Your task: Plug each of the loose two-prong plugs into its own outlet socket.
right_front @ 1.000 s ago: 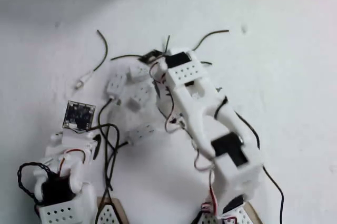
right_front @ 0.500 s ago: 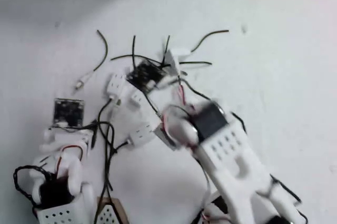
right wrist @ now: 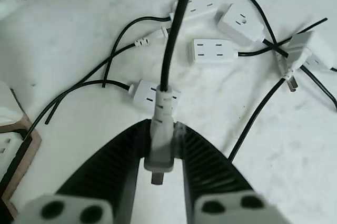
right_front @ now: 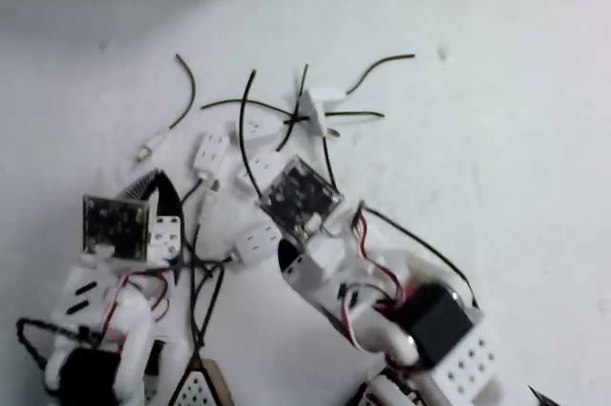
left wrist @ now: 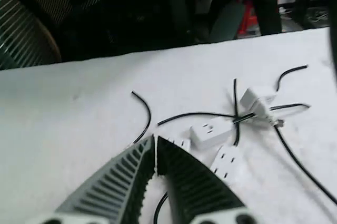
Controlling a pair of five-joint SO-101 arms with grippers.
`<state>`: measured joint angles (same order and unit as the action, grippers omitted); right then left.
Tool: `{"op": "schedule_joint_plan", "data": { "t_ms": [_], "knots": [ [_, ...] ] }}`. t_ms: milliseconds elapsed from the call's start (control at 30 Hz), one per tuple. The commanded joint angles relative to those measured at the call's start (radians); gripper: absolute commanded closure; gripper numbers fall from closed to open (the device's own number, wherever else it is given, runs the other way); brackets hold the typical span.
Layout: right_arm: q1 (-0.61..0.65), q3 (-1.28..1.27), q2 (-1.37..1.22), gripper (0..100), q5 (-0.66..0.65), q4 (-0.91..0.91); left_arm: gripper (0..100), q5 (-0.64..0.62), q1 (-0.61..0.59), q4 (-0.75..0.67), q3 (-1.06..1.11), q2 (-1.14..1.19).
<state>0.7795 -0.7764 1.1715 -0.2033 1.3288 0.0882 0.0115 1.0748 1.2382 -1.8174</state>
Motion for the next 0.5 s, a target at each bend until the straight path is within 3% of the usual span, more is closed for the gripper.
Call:
{"op": "schedule_joint_plan", "data": {
  "t_ms": [0, 100, 467],
  "knots": [
    [0.031, -0.037, 0.110, 98.2, 0.032, -0.051, 98, -0.083, 0.070, 0.048, -0.121, 0.001],
    [0.079, -0.064, 0.186, 98.2, 0.084, -0.068, 98, -0.061, 0.128, 0.054, -0.126, 0.001],
    [0.196, -0.157, 0.255, 98.2, 0.098, -0.114, 98, 0.095, 0.575, 0.130, -0.124, -0.001]
  ]
}}
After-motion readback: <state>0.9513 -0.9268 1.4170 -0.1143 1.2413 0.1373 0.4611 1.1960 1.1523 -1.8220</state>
